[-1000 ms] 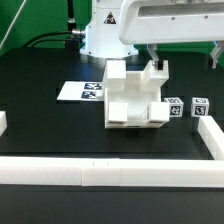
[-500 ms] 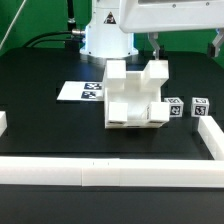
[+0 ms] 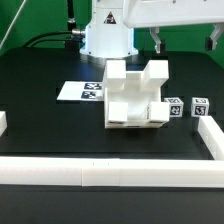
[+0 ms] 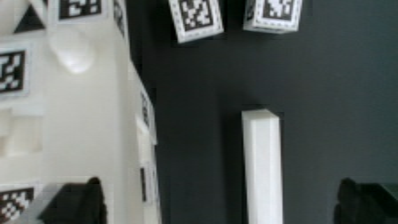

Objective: Assemble chair

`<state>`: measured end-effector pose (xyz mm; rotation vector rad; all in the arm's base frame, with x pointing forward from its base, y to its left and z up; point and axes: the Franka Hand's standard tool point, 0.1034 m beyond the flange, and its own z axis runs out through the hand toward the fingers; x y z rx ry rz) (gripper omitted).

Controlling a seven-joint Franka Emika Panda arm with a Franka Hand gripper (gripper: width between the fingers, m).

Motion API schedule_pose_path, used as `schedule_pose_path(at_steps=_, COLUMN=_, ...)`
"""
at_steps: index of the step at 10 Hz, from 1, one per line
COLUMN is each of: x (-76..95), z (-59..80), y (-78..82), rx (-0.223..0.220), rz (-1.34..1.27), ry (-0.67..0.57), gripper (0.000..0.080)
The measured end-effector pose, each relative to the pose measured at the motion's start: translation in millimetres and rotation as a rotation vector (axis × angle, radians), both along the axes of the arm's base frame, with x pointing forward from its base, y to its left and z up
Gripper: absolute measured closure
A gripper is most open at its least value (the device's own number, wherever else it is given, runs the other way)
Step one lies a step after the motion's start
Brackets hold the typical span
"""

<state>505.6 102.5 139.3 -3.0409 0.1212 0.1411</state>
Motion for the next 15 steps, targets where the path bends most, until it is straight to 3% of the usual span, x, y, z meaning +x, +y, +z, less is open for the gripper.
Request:
schedule_pose_path(at_steps=5, x=19.1, z=-17.2, y=-5.6, rx=-0.015, rz=-0.005, ry=0.007, gripper=0.0151)
schedule_pose_path(at_steps=10, x=50.3, z=-38.5, y=-18.8, rx=-0.032, rz=-0.008, ry=-0.002, gripper=0.0151)
schedule_pose_path(at_steps=15, x=87.2, z=-38.9, y=-14.6, rx=-0.037, rz=-0.023, ry=-0.044, gripper=0.0151)
